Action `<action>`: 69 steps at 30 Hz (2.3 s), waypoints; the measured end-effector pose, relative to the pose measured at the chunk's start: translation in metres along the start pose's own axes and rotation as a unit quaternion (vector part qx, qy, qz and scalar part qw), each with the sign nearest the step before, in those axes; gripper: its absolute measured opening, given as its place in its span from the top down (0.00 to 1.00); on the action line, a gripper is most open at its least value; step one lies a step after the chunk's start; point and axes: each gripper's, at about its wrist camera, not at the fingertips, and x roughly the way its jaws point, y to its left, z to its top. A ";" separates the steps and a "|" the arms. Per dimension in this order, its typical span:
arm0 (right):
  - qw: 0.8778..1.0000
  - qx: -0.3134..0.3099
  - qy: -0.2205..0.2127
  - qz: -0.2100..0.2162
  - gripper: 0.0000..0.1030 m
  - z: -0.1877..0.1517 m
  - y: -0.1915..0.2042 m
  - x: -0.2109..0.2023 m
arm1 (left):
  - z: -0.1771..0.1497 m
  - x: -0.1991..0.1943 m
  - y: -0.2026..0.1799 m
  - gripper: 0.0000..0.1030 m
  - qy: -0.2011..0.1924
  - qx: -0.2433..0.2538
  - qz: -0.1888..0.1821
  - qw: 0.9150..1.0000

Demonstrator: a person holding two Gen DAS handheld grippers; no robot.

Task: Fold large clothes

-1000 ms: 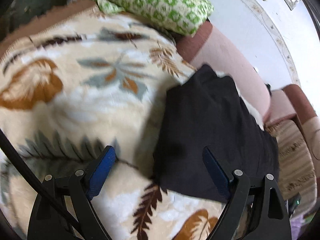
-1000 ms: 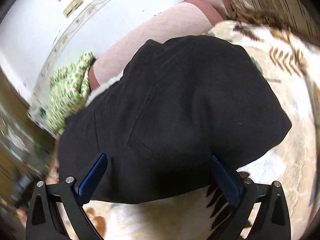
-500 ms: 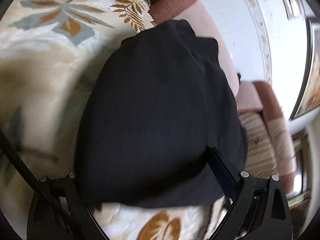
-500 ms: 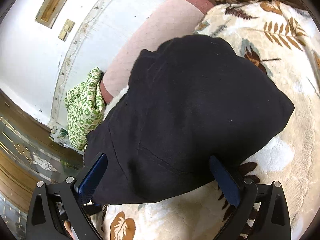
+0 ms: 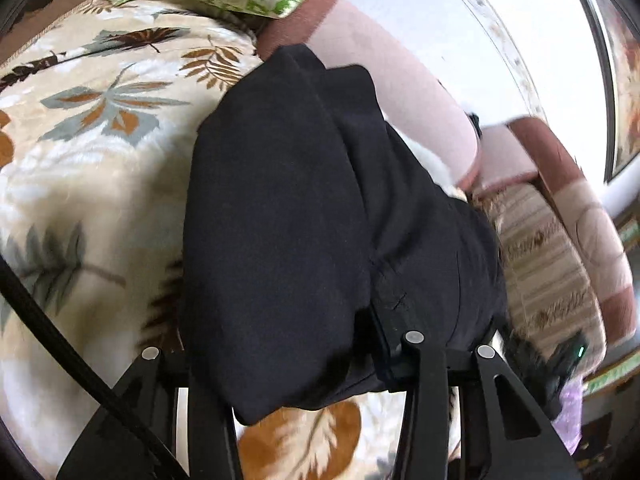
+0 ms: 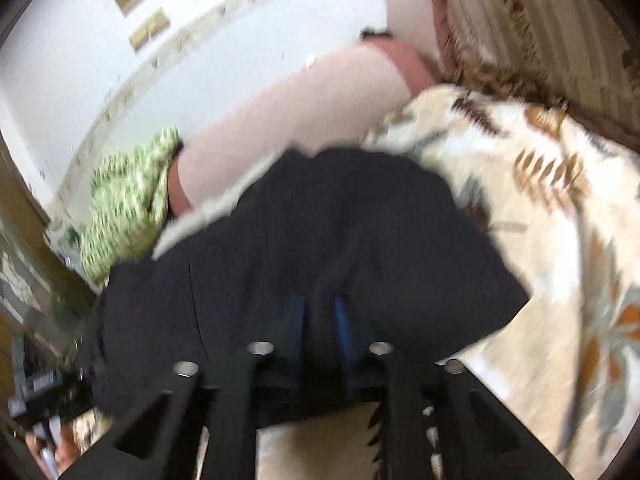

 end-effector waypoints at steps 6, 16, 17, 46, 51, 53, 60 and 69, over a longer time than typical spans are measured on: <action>0.997 0.079 -0.010 -0.005 0.67 0.010 -0.036 -0.007 | 0.002 0.018 0.028 0.46 0.026 -0.063 0.010 0.998; 0.998 0.000 -0.045 -0.054 0.51 0.012 -0.010 -0.016 | 0.016 -0.029 0.023 0.45 0.006 -0.028 0.034 0.999; 0.997 -0.007 -0.045 -0.055 0.51 0.012 -0.007 -0.014 | 0.015 -0.034 0.021 0.45 0.003 -0.025 0.041 0.999; 0.982 0.103 -0.032 -0.153 0.34 0.090 -0.055 0.107 | 0.093 0.078 -0.025 0.15 -0.074 0.101 0.243 0.962; 0.973 0.130 -0.069 -0.176 0.34 0.088 -0.073 0.064 | 0.052 0.005 -0.067 0.15 -0.173 0.153 0.296 0.927; 0.975 0.115 -0.088 -0.169 0.34 0.087 -0.060 0.044 | 0.025 -0.033 -0.085 0.14 -0.227 0.164 0.315 0.907; 0.987 0.025 -0.138 -0.077 0.17 0.051 0.027 -0.046 | -0.062 -0.131 -0.124 0.03 -0.353 0.204 0.316 0.857; 0.984 -0.126 -0.099 -0.076 0.13 -0.060 0.071 -0.095 | -0.126 -0.151 -0.111 0.02 -0.257 0.180 0.182 0.932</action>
